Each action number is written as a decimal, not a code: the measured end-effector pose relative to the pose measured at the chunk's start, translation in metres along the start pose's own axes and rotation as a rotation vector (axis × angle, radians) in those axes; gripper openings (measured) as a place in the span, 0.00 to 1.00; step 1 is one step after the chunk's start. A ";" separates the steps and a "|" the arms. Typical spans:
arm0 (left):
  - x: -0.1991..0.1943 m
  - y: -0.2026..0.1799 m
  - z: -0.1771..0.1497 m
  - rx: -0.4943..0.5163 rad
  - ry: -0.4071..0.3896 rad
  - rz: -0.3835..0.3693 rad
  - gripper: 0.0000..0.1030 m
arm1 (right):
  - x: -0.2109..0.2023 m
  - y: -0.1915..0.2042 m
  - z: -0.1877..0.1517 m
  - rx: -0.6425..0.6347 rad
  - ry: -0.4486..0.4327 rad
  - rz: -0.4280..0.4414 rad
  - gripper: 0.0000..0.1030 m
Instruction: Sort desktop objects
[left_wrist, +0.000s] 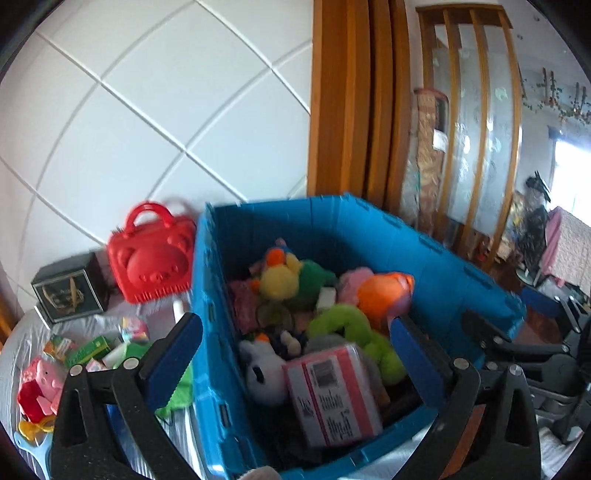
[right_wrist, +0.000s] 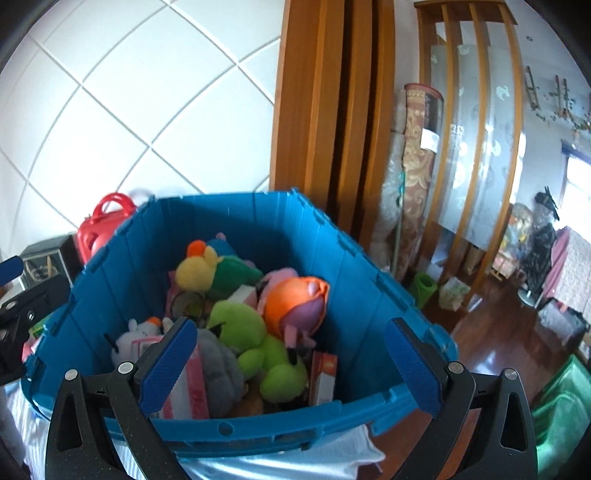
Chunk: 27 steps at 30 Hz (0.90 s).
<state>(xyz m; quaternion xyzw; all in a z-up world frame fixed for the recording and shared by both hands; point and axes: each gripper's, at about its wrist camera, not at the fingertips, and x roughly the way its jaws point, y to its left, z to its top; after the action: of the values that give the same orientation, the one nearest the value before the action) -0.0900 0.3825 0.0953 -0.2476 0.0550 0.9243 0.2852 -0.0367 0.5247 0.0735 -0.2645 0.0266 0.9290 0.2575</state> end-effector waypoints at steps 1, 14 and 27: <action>0.001 -0.003 -0.003 0.014 0.016 0.004 1.00 | 0.001 0.000 -0.001 -0.003 0.007 -0.002 1.00; -0.004 -0.008 -0.015 0.020 0.095 0.011 1.00 | -0.005 0.002 -0.005 -0.031 0.047 -0.022 1.00; -0.005 -0.010 -0.016 0.021 0.100 -0.005 1.00 | -0.004 0.000 -0.006 -0.034 0.057 -0.028 1.00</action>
<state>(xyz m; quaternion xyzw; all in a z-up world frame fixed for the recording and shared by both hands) -0.0745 0.3843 0.0840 -0.2906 0.0781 0.9095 0.2868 -0.0310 0.5220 0.0699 -0.2956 0.0142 0.9177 0.2652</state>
